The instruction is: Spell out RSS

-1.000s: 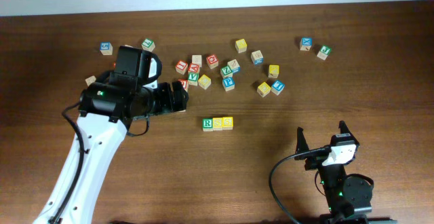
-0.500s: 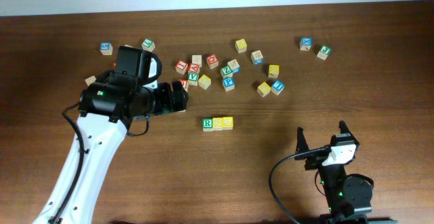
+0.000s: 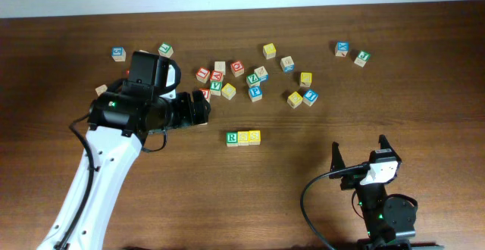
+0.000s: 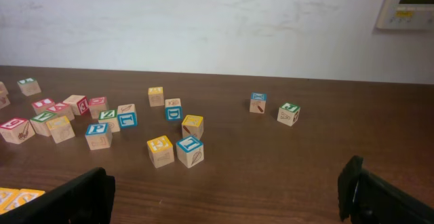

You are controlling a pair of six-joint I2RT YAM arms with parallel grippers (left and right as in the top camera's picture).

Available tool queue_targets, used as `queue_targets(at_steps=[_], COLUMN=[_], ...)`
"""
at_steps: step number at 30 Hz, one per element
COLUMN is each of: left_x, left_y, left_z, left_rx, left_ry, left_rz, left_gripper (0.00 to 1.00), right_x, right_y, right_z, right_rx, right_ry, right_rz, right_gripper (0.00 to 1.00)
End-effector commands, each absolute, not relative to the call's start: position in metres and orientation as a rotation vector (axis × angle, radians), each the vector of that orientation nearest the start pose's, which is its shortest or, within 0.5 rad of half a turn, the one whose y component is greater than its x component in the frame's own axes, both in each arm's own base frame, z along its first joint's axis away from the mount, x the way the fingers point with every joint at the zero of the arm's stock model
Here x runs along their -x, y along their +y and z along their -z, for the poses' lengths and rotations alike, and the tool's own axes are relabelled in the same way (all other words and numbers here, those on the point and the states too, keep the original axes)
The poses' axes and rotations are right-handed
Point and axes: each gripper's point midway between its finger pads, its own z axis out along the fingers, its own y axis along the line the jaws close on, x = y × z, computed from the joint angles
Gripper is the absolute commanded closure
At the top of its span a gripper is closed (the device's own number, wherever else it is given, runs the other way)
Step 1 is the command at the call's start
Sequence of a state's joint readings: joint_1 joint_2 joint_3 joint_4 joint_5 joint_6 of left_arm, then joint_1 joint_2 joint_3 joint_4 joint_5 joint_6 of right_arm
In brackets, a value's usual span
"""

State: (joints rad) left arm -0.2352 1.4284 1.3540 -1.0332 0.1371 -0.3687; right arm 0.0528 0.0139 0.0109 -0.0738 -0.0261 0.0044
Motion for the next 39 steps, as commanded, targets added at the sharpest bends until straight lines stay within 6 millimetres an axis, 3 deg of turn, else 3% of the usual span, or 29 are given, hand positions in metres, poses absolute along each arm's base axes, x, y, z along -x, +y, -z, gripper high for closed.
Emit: queue_targets(at_steps=[1, 9, 14, 19, 21, 23, 26, 32, 39], left_x=[-0.327, -0.320, -0.307, -0.294, -0.288, -0.269, -0.241, -0.201, -0.207], left_y=[-0.100, -0.099, -0.061, -0.052, -0.047, -0.027, -0.016, -0.003, -0.004], left_z=[-0.206, -0.207, -0.232, -0.233, -0.228, -0.206, -0.188, -0.200, -0.172], left_rx=[0.135, 0.137, 0.192, -0.052, -0.124, -0.041, 0.012, 0.010, 0.002], left_ry=[2.683, 2.698, 2.582, 2.501, 2.444, 2.439, 2.423, 2.201, 2.090], left_rz=[0.365, 0.360, 0.140, 0.180, 0.221, 0.191, 0.169, 0.047, 0.047], left_gripper=[0.01, 0.01, 0.01, 0.01, 0.01, 0.01, 0.01, 0.01, 0.01], right_x=[-0.246, -0.246, -0.246, -0.246, -0.246, -0.246, -0.246, -0.246, -0.246], right_y=[0.014, 0.014, 0.014, 0.014, 0.014, 0.014, 0.014, 0.014, 0.014], right_z=[-0.156, -0.156, -0.156, -0.156, -0.156, -0.156, -0.156, -0.156, -0.156], right_rx=[0.035, 0.036, 0.035, 0.036, 0.035, 0.035, 0.036, 0.036, 0.035], right_ry=[1.648, 1.648, 1.648, 1.648, 1.648, 1.648, 1.648, 1.648, 1.648], right_rz=[-0.057, -0.058, -0.057, -0.058, -0.057, -0.057, -0.058, -0.058, -0.057], right_gripper=[0.02, 0.02, 0.02, 0.02, 0.02, 0.02, 0.02, 0.02, 0.02])
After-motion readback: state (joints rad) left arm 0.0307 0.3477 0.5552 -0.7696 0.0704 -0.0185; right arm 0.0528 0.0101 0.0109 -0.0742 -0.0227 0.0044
